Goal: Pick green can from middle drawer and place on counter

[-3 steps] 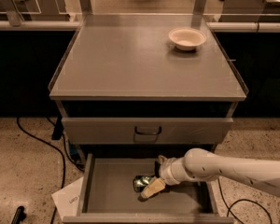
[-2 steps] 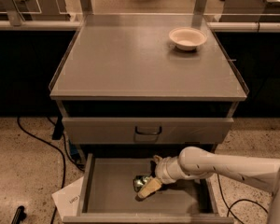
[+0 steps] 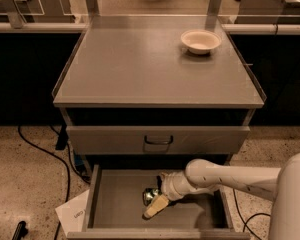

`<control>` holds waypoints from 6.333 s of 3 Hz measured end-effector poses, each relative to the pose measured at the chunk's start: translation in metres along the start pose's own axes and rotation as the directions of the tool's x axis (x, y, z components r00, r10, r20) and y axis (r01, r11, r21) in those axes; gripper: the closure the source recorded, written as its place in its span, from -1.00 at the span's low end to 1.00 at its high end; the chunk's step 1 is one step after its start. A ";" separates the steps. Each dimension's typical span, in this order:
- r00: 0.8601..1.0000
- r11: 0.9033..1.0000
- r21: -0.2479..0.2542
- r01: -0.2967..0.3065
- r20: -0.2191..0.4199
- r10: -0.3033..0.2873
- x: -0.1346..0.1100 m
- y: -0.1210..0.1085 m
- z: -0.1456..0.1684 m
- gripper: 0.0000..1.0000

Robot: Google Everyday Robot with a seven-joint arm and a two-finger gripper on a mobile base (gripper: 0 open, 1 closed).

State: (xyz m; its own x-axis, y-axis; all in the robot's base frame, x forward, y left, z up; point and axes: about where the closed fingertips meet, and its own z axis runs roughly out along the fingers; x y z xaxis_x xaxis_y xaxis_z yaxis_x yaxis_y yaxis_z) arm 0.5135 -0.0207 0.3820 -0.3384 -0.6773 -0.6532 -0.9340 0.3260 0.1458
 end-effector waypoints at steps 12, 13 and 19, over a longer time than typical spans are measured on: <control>0.988 0.905 0.415 0.093 0.074 -0.135 -0.121 0.094 -0.189 1.00; 0.986 0.894 0.436 0.102 0.076 -0.150 -0.129 0.098 -0.200 1.00; 0.878 0.630 0.696 0.345 -0.003 -0.478 -0.319 0.127 -0.353 1.00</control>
Offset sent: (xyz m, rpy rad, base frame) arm -0.0055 0.0016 -0.0115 -0.0042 0.0250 0.0038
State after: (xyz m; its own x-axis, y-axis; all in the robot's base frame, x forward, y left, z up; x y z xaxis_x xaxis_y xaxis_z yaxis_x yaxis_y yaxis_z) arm 0.4622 0.0044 0.8714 0.1492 -0.7525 -0.6414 -0.6254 0.4306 -0.6507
